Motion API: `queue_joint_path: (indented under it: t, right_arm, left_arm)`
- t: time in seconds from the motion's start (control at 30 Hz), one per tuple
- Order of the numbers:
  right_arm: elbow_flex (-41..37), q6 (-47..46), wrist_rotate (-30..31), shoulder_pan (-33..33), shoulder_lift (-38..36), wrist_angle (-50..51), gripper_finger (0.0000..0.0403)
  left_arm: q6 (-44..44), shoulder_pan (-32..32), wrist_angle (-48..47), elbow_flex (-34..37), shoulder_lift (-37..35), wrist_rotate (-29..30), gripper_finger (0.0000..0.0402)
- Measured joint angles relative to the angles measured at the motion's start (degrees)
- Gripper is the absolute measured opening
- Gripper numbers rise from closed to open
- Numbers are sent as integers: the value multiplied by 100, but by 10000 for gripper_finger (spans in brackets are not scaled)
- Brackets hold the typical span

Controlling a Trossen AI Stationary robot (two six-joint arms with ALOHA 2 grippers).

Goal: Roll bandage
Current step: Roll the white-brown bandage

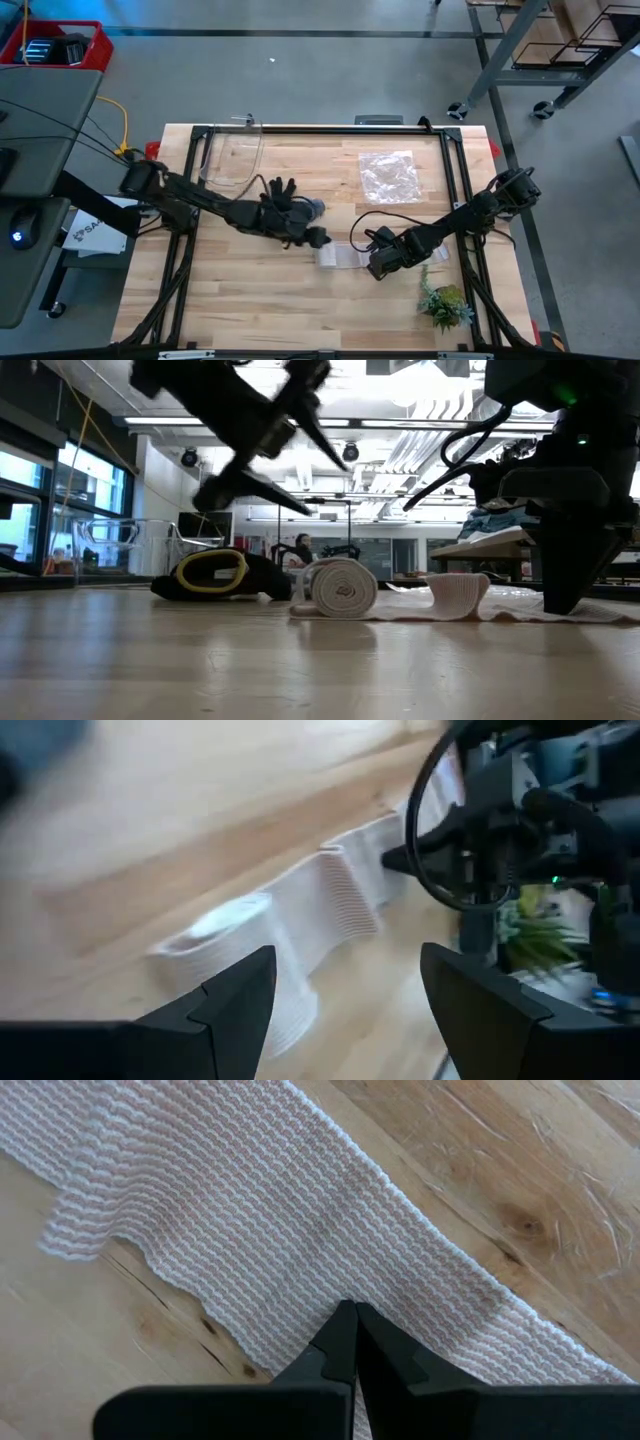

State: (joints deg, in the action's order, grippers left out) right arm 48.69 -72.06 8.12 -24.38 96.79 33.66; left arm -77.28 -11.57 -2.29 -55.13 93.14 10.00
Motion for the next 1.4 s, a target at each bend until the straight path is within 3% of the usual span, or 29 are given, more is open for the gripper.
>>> queue_joint_path:
  t: [0.13,0.3,0.6,0.8,1.13,1.4]
  right_arm:
    - [0,1,13,0,2,6,0]
    - [0,1,20,0,0,14,0]
    - [0,-1,21,1,0,23,0]
    - [0,-12,26,2,0,35,0]
    - [0,-17,44,2,0,23,0]
    - [0,-156,87,2,0,19,0]
  left_arm:
    - [-178,-7,-580,6,-84,-335,243]
    - [-347,-13,-9,-7,307,-1171,243]
    - [-750,10,-416,-655,1045,-1206,243]
    - [-901,168,-534,-807,1422,-1705,243]
    - [-1104,502,-810,-813,1484,-1712,243]
    - [-1582,282,-514,-811,1565,-1853,243]
